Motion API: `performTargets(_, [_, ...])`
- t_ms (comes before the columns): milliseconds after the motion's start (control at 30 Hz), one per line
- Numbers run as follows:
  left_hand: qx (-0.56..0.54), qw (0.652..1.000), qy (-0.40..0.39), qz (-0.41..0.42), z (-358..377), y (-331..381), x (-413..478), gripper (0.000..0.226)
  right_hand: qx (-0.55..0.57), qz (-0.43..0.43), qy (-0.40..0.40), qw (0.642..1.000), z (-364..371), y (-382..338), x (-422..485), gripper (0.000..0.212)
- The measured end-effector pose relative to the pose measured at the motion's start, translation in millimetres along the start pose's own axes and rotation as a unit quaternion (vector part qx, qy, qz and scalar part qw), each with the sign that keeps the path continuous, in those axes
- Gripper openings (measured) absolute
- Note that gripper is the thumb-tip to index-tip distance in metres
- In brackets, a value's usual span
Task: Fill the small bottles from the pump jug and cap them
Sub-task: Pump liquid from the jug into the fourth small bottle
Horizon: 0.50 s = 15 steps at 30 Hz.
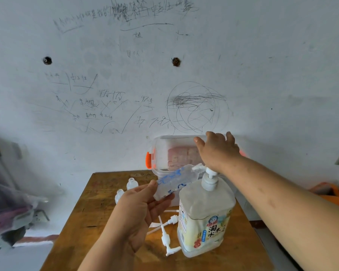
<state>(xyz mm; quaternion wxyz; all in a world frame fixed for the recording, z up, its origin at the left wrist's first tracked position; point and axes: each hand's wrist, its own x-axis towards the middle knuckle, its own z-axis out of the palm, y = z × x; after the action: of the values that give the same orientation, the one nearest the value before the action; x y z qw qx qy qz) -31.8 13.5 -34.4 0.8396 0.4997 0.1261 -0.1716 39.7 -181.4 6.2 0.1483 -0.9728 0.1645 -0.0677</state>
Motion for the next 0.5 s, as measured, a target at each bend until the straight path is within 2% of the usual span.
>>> performTargets(500, [0.001, 1.0, 0.007, -0.023, -4.9, -7.6, 6.9, 0.023, 0.003, 0.026, -0.034, 0.999, 17.9, 4.8, 0.3, 0.055])
